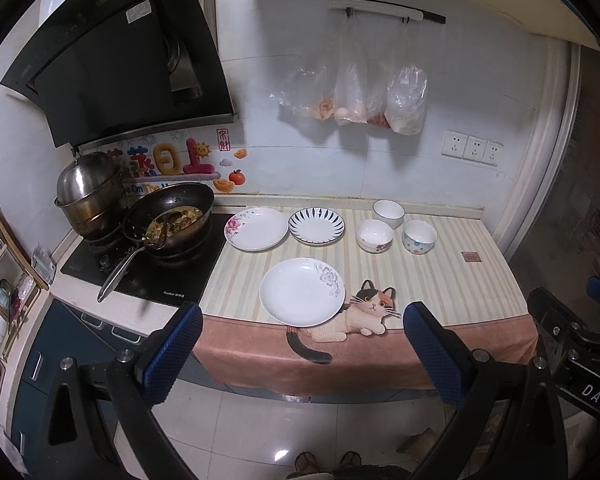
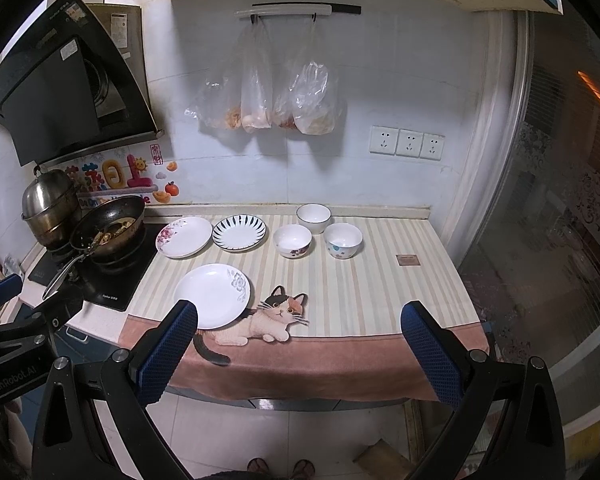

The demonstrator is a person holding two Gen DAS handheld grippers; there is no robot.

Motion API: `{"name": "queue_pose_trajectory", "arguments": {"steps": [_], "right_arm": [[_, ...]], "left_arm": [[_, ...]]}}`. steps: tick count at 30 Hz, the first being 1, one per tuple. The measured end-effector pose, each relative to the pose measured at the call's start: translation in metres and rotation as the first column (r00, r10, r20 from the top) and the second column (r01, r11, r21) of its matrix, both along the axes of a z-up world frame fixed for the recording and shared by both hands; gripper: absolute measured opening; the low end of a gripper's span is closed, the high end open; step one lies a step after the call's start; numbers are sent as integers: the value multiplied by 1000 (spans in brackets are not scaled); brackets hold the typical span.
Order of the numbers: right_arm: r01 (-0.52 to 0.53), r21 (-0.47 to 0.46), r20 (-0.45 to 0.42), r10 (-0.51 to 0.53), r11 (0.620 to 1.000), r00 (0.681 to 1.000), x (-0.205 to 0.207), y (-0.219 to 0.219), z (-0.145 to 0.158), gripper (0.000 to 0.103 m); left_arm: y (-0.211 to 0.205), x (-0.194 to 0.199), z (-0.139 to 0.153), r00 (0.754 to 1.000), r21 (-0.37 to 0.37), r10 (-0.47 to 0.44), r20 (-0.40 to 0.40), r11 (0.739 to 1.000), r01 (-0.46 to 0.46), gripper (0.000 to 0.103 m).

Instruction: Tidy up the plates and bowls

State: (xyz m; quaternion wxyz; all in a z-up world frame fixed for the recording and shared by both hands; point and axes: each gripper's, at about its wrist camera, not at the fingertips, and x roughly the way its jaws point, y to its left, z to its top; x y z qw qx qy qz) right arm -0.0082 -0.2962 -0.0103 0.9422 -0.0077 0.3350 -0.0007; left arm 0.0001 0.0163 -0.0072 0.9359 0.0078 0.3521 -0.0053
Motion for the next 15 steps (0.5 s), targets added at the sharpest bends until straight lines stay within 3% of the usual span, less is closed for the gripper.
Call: {"name": "queue_pose_trajectory", "arguments": {"steps": [15], "right_arm": [[2, 7, -5, -2, 1000, 1000, 5, 7, -5, 103]], "left_arm": [[2, 4, -7, 1000, 1, -1, -1, 1000, 1, 103]]}}
